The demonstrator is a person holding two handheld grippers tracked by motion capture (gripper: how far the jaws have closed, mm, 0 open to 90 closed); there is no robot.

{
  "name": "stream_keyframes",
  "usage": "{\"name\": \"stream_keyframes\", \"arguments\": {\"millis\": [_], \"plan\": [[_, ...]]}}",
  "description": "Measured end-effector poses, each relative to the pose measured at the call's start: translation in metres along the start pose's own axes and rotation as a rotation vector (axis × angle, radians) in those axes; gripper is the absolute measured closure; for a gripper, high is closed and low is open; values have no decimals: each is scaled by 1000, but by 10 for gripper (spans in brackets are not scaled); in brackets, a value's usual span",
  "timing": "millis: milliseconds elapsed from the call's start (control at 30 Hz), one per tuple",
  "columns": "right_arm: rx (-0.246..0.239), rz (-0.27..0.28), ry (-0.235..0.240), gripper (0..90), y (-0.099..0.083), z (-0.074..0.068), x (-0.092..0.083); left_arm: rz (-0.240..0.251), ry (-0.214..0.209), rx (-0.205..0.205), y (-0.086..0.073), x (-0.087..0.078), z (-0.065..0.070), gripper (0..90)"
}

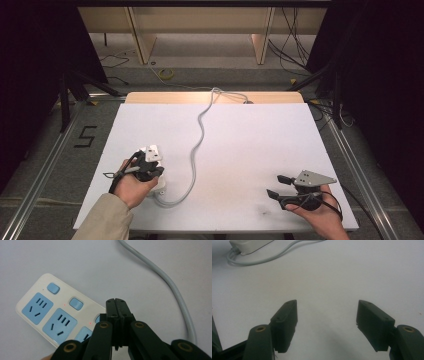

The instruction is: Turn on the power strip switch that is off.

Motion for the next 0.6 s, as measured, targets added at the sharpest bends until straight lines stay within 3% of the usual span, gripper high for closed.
{"name": "stream_keyframes", "arguments": {"millis": [600], "plan": [[-4,-2,1,341,0,0,0,-15,18,-10,-1,-1,-8,899]]}}
Point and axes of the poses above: each handheld gripper's, and its own axes: x roughly forward along the jaws, y roughly out of its top, z roughly to its right, the point moved 9 cm from there along x, roughly forward along the jaws, and after that the axes turned 8 degrees about -x, right-handed, at the moved point
